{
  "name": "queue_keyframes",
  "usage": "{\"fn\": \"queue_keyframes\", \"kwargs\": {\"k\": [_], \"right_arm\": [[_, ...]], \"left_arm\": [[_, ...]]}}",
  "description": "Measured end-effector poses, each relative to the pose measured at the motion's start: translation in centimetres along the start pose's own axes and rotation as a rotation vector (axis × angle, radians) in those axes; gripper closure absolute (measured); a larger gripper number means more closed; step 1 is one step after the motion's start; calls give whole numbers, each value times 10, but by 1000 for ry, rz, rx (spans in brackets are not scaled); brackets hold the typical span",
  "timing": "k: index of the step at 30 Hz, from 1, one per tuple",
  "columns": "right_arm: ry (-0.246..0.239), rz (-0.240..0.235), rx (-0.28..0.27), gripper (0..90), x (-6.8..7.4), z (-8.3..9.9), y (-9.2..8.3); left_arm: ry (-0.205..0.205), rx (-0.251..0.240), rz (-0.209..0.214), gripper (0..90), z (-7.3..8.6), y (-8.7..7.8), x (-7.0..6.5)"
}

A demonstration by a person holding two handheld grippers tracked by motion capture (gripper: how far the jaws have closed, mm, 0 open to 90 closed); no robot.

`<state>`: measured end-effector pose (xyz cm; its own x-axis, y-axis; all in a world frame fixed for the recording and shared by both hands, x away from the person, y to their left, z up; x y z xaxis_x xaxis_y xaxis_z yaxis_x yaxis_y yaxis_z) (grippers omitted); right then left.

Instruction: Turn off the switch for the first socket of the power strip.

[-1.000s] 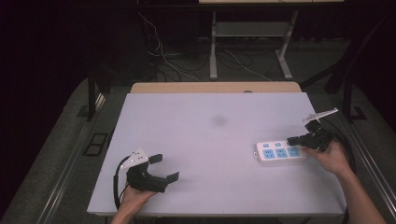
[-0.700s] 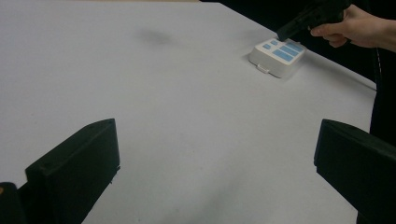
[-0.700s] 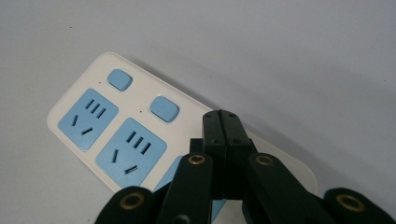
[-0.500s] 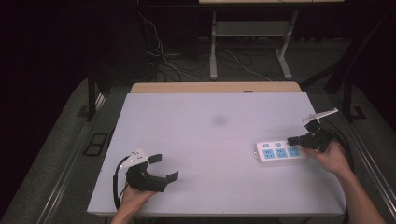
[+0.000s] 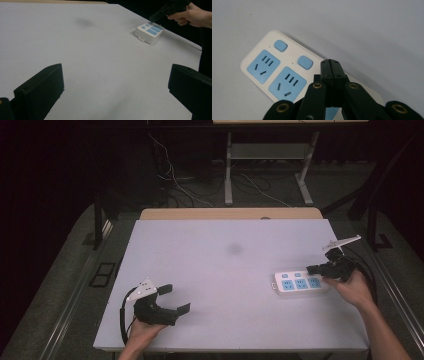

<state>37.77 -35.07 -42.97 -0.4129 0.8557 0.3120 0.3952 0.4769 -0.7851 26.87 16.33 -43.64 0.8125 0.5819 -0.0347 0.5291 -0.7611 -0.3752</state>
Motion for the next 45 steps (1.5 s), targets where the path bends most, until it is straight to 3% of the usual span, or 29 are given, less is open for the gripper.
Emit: {"fn": "queue_keyframes", "kwargs": {"k": [6,10,21,33,41,45], "right_arm": [[11,0,-13,900,4,-3,-7],[56,-8,-64,900,6,-4,-16],[98,-12,-106,900,15,-3,-31],[138,-69,-187,896,35,6,-56],[118,-97,-224,794,57,12,-58],[115,-86,-249,675,66,15,-57]], "left_arm": [[-4,-4,-2,0,0,-1,0],[6,-1,-4,0,0,-1,-1],[13,-10,-7,0,-1,-3,-3],[9,-20,-12,0,-2,-4,-3],[6,-17,-10,0,-1,-4,-2],[6,-18,-11,0,-1,-4,-1]]}}
Point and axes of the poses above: each handheld gripper's, and its own axes: y roughly forward along the jaws, z roughly out of its underside, x roughly to its left, the point moved 3 cm from there along y, roughly forward along the jaws, and after that the axes turned 15 degrees about y, right-handed, at the moved point
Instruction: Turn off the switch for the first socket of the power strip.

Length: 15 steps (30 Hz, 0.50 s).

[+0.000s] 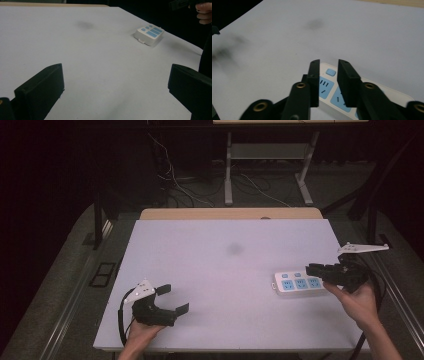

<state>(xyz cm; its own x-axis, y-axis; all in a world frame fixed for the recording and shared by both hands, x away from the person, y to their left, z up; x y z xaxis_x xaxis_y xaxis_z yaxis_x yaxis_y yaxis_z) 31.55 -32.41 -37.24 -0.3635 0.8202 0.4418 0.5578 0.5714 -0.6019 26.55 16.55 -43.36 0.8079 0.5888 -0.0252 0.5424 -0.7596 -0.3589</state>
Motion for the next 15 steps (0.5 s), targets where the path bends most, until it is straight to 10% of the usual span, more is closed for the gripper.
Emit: {"fn": "queue_keyframes", "kwargs": {"k": [15], "right_arm": [[10,-61,-61,116,28,23,7]], "left_arm": [[-7,-4,0,0,0,-1,1]]}}
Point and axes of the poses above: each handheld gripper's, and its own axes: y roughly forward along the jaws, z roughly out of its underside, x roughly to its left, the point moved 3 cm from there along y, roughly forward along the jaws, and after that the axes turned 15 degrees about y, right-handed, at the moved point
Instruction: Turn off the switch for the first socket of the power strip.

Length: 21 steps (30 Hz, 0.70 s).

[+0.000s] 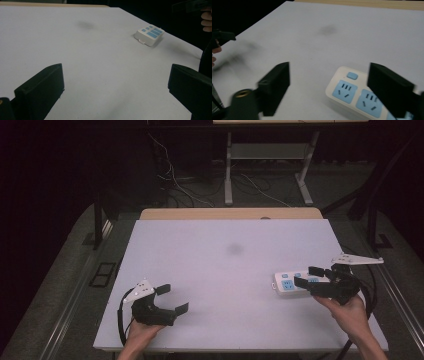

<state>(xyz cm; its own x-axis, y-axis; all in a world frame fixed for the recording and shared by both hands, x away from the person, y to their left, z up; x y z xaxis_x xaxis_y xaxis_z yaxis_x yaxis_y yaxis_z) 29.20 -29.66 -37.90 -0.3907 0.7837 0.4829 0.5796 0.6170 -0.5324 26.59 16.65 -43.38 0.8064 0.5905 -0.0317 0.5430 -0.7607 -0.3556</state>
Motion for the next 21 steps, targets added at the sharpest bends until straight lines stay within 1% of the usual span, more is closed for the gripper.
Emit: {"fn": "queue_keyframes", "kwargs": {"k": [1,2,3,4,5,6,10,15,21], "right_arm": [[-5,-13,1,111,3,4,2],[-5,-26,15,73,5,7,3],[-7,-34,28,0,6,9,5],[-7,-34,28,0,6,9,5],[-22,-46,35,4,9,14,7],[-24,-54,40,3,9,16,8],[-22,-66,46,3,10,22,11],[-19,-84,66,4,7,33,17],[-12,-88,81,3,3,41,21]], "left_arm": [[-1,1,1,0,0,0,0],[-1,2,2,0,0,0,0],[-1,2,2,0,0,0,0],[-1,2,4,0,0,0,0],[-2,2,3,0,0,0,0],[-2,2,3,0,0,0,0],[0,4,3,0,0,0,0],[3,4,4,0,0,0,0],[3,5,3,0,0,0,0]]}}
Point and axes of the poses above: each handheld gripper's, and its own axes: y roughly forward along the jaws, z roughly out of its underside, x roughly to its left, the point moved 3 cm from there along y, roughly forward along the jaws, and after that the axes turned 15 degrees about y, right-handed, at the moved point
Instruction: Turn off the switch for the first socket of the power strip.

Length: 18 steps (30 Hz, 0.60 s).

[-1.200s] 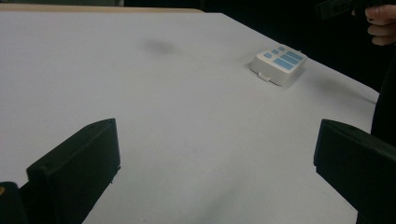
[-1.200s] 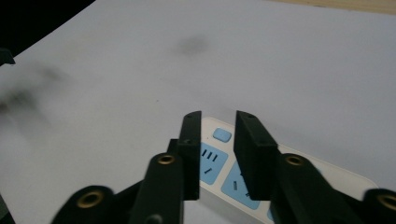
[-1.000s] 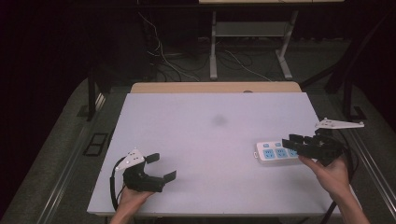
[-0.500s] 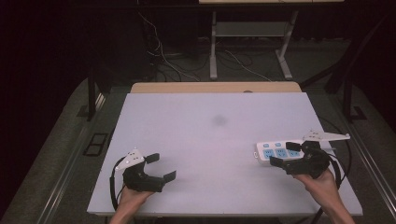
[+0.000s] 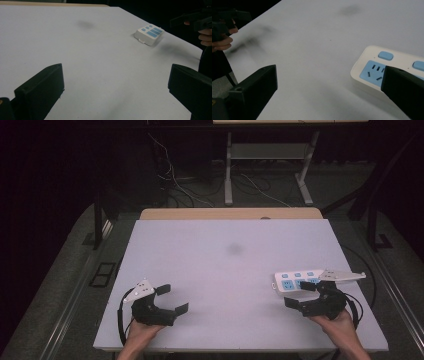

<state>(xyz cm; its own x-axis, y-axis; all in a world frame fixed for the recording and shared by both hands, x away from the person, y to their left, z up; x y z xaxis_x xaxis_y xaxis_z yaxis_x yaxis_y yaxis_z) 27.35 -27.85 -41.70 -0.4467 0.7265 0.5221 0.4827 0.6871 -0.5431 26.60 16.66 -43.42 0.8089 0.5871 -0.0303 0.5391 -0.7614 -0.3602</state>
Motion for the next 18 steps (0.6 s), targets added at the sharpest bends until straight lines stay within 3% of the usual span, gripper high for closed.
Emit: {"fn": "queue_keyframes", "kwargs": {"k": [18], "right_arm": [[-18,-1,91,4,-5,25,19]], "left_arm": [[2,5,0,0,0,0,0]]}}
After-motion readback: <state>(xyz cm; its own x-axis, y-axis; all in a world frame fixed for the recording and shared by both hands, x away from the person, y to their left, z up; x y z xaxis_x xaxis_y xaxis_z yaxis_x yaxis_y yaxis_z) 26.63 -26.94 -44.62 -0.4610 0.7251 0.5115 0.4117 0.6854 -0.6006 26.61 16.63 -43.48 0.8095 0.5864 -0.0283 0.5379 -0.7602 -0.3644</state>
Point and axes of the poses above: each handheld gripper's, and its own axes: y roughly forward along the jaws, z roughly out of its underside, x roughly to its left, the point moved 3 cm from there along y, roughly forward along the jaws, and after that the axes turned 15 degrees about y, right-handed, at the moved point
